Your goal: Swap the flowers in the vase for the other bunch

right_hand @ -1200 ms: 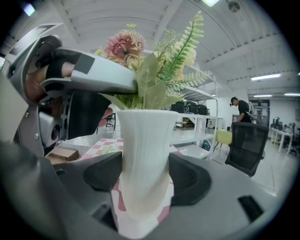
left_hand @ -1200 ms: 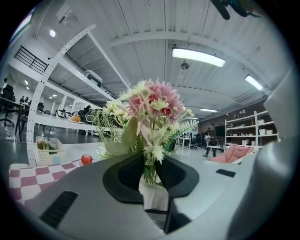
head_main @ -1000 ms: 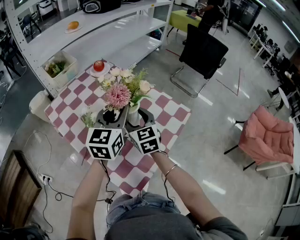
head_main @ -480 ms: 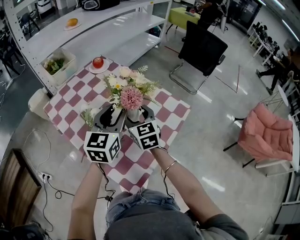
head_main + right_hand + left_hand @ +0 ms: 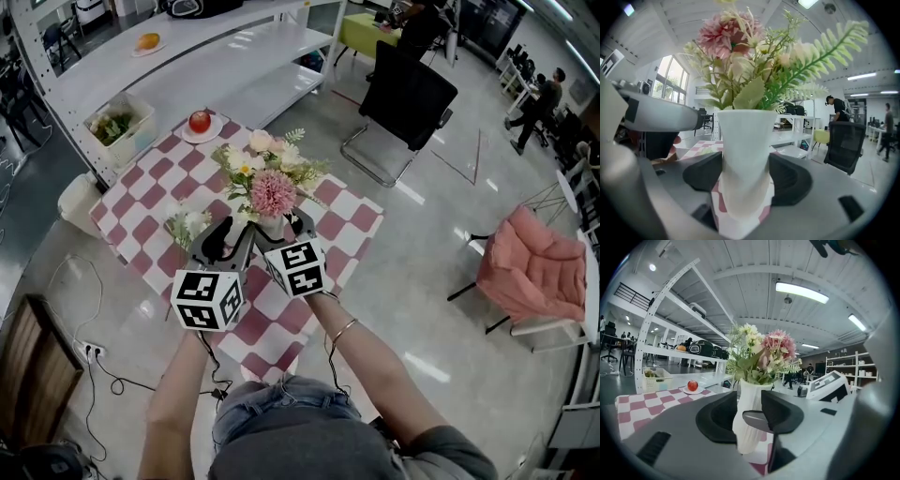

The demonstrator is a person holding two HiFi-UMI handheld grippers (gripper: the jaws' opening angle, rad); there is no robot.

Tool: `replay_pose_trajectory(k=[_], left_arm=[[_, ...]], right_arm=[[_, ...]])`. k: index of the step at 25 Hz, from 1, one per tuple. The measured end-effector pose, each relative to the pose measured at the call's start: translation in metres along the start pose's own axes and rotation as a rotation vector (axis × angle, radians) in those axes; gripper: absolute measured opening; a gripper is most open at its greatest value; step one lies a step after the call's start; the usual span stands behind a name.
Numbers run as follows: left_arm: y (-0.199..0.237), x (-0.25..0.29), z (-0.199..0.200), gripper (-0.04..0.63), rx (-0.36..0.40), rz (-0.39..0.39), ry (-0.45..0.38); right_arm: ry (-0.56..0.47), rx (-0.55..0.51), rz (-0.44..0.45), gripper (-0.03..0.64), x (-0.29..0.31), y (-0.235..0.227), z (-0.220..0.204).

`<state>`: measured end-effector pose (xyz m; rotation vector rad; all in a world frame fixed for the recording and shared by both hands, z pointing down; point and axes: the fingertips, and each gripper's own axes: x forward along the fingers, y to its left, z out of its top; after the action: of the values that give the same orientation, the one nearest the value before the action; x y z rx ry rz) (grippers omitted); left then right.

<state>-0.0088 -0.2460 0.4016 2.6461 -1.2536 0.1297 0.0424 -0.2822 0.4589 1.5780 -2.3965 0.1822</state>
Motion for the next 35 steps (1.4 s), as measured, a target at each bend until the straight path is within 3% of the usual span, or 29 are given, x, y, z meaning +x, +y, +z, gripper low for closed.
replay_pose_trajectory(k=[17,22,26,35], left_arm=[[0.010,-0.013,-0.023,0.169,-0.062,0.012,0.034],[0.011,-0.018,-0.032,0.135,-0.085,0.023,0.047],[0.012,-0.021,-0.038,0.117,-0.092,0.027,0.060],[0.011,-0.033,-0.051,0.045,-0.081,0.035,0.083]], right_arm=[[0.007,0.030,-0.026,0.316,-0.021,0.002,-0.022],[0.009,0.068,-0.025,0.313,-0.040,0.010,-0.026],[-0.001,0.054,-0.025,0.269,-0.055,0.020,-0.027],[0.001,0.079,-0.042,0.081,-0.082,0.030,-0.025]])
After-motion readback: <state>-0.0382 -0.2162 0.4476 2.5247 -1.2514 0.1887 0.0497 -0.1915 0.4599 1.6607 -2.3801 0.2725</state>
